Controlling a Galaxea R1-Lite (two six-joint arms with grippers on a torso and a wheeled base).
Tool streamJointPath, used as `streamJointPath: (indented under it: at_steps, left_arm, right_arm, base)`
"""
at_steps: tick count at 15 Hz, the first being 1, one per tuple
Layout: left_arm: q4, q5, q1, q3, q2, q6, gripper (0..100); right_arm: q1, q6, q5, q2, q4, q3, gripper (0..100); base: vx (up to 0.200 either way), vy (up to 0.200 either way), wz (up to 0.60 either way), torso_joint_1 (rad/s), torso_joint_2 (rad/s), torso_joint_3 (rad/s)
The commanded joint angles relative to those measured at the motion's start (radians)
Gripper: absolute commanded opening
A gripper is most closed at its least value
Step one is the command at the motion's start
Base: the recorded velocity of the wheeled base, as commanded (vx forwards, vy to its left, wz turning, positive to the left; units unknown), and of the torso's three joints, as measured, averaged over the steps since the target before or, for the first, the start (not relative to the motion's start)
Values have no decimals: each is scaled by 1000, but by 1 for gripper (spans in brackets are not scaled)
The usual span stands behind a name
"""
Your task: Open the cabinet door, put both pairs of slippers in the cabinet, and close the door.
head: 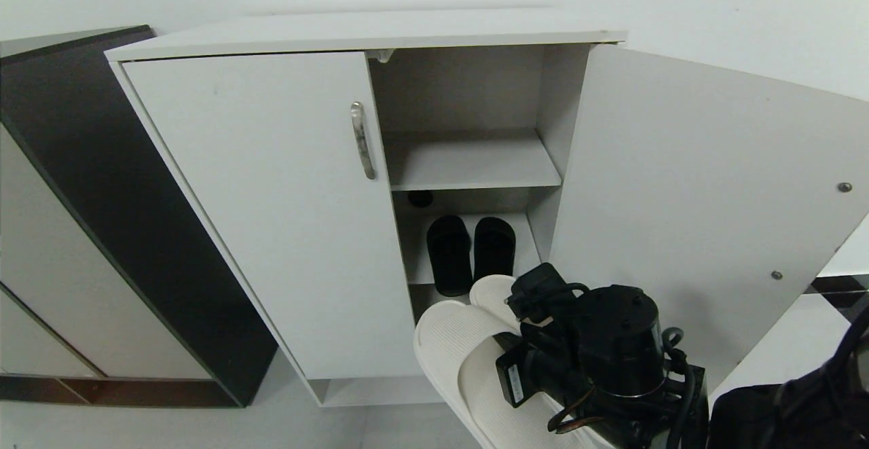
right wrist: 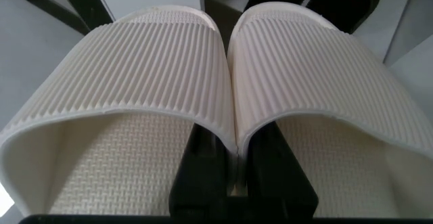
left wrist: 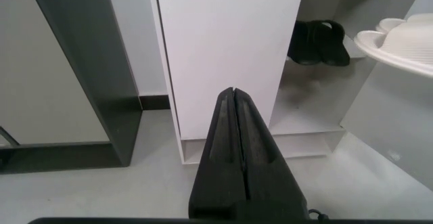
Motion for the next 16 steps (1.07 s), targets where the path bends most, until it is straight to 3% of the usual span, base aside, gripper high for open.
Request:
streamJointPath:
  at_steps: [1, 7, 8, 9, 10, 16]
  left_arm:
    - [0, 0, 0, 0, 0, 0, 0]
    - [0, 0, 0, 0, 0, 0, 0]
    - [0, 0, 0, 0, 0, 0, 0]
    - [0, 0, 0, 0, 0, 0, 0]
    - [0, 0, 0, 0, 0, 0, 0]
    - [0, 0, 0, 0, 0, 1, 0]
  right_arm:
    - [0, 0, 0, 4, -2, 1, 0]
    - [23, -32, 0, 44, -54, 7, 0]
    - [45, -37, -26, 87, -97, -9, 0]
    - [66, -40, -157, 134, -77, -92, 0]
    - [78, -26, -276, 168, -35, -192, 0]
    - [83, 158, -470, 84, 560, -631, 0]
  base:
    - [0, 0, 0, 2, 217, 217]
    - [0, 0, 0, -1, 42, 35]
    - [0, 0, 0, 0, 0, 0]
    - [0, 0, 0, 0, 0, 0]
    - [0, 0, 0, 0, 0, 0]
    - [0, 0, 0, 0, 0, 0]
